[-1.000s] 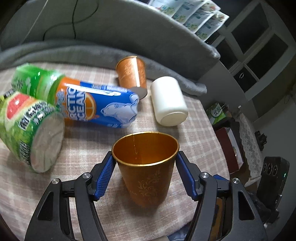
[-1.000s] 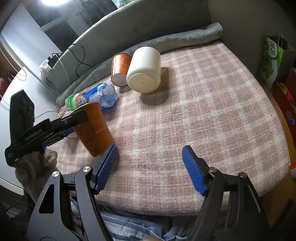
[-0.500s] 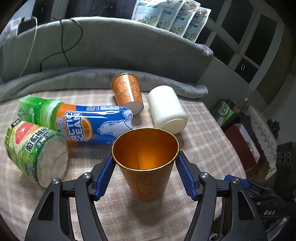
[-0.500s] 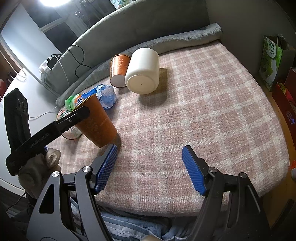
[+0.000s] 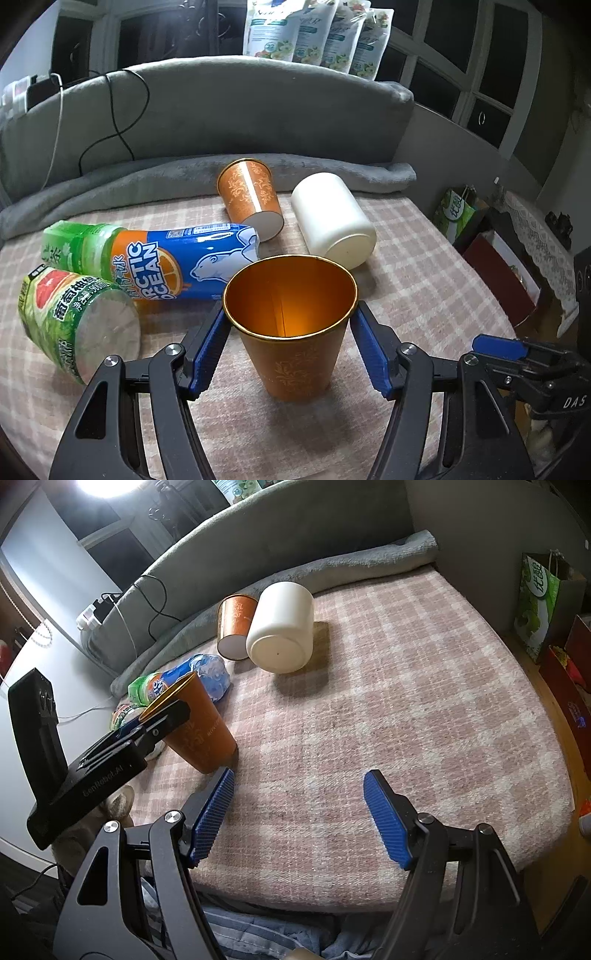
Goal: Flip cup upright
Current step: 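Adjust the orange cup with the left gripper, set it down, open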
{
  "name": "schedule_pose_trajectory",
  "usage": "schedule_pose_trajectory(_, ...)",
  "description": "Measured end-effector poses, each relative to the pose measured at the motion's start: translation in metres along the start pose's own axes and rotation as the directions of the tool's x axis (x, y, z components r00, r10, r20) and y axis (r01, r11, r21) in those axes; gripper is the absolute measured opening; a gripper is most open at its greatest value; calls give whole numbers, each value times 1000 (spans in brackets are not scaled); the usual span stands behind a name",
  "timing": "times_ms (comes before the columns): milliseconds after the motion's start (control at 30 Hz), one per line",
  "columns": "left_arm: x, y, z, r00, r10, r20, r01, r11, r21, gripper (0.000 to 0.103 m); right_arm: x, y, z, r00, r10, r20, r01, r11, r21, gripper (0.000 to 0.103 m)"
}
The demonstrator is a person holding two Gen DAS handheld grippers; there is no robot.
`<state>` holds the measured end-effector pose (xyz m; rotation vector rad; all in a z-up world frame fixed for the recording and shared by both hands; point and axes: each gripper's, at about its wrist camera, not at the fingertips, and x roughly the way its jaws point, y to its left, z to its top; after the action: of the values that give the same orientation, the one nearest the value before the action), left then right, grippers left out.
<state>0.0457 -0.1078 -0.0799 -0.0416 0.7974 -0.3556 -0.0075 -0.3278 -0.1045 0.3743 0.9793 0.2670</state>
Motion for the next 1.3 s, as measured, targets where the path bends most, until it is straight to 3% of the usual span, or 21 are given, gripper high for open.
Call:
schedule_pose_trajectory(500,-4,-11,-15,1000,-18,-22,19,999,33,66,-5,4,-2,1000,1,10,-1,1000,-2,76)
schedule_pose_trajectory(1300,-16,-5,-19,996,-65,-62,66,998,9,66,-11,16,2,998,-20,51,22,999,-40,75)
